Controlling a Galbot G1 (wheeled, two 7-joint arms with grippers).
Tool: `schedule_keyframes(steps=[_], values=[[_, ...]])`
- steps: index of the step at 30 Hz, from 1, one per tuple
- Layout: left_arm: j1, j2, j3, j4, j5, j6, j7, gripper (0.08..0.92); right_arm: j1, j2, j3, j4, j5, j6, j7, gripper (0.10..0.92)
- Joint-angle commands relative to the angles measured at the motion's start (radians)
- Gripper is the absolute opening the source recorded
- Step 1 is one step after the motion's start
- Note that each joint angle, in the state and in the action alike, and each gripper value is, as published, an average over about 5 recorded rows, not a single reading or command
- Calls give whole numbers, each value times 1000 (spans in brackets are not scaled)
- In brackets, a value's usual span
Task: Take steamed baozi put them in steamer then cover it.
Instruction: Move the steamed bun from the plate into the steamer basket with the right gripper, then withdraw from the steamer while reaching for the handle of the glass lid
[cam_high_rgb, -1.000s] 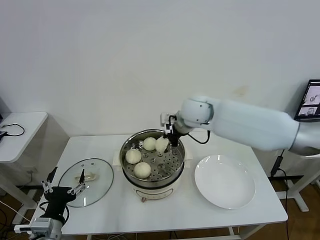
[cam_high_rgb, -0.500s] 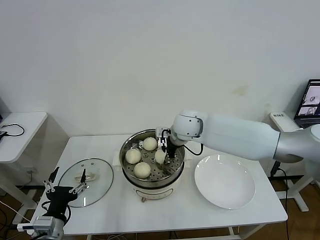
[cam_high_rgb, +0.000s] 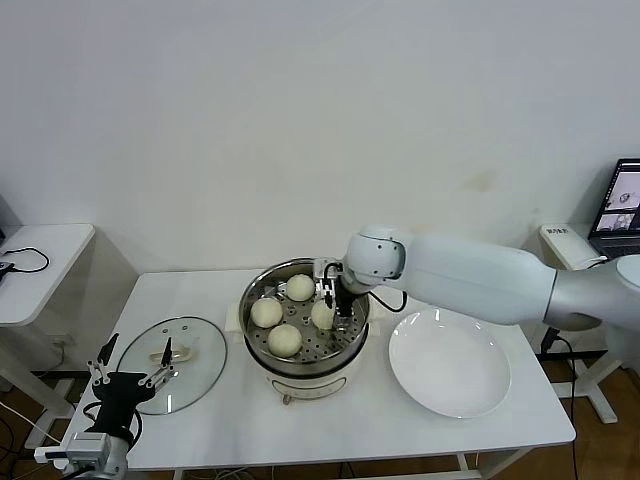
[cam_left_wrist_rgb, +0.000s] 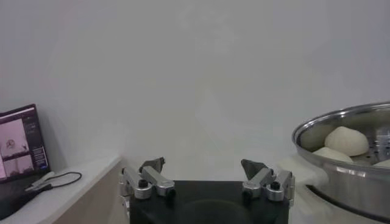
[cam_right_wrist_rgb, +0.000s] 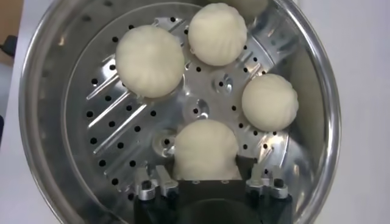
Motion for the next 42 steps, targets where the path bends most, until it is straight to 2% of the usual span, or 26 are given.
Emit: schedule_keyframes(steps=[1,6,11,15,20,26,32,37,42], values=[[1,1,-1,-4,0,1,0,823,30,-75,57,73,2,-2,-9,808],[0,2,-3,-4,-1,0,1,823,-2,-167,135,181,43,17,100,822],[-1,0,-3,5,1,-18,3,823,-162,-276,272,300,121,105,376,823],[-4,-3,-5,25,12,-60,12,823,-443,-364,489,351,29,266,555,822],[1,-8,-22,52,36,-95,14,823,-871,-396,889,385,-142,491,654,823],[8,-16,-35,85,57,-112,7,823,-1360,-272,1355,421,-303,739,651,823],[1,-26,-20,122,121,-120,-9,823,-1667,-61,1697,437,-359,921,601,823],[-24,-15,-20,190,279,-131,-22,823,-1819,112,1889,450,-323,982,557,823],[-52,18,-76,288,675,-179,-9,823,-1905,233,1989,480,-268,962,534,823]])
